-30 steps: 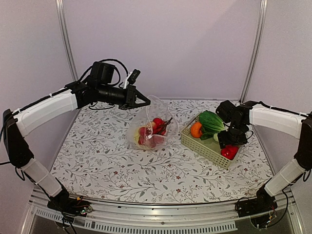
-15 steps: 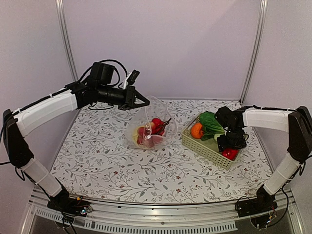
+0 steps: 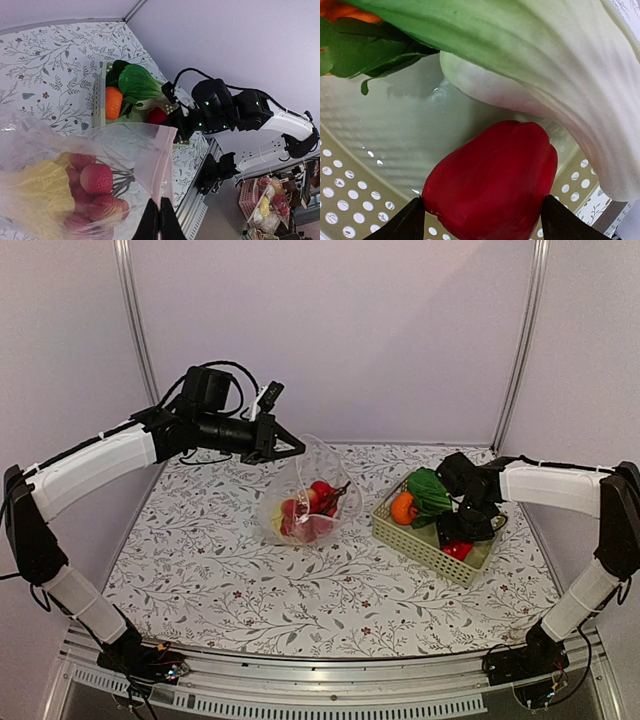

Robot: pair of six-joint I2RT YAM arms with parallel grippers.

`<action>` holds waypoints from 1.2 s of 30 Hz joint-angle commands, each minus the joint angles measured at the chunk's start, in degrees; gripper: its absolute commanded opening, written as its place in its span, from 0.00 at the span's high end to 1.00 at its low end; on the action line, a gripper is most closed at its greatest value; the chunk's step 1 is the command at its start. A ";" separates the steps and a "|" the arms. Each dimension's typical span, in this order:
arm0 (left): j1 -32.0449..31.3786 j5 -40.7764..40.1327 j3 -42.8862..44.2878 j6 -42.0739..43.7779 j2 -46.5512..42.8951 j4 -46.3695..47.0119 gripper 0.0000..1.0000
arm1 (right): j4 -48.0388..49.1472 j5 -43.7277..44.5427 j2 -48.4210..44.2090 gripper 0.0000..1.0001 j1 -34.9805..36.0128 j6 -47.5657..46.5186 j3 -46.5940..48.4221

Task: Place the food in the zip-top bag and seal the zipper
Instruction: Pick up the fake vegetable from the bin.

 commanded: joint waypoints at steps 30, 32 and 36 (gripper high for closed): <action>0.78 -0.15 -0.81 0.35 -1.79 1.32 1.00 | 0.80 6.32 5.62 0.24 0.33 3.84 -0.57; 0.83 -0.24 -0.83 0.29 -1.89 1.39 1.00 | 0.01 6.37 4.00 0.25 0.31 3.66 -0.13; 0.85 -0.29 -0.88 0.31 -2.05 1.29 1.00 | -3.06 6.81 -0.66 0.26 0.32 3.23 1.37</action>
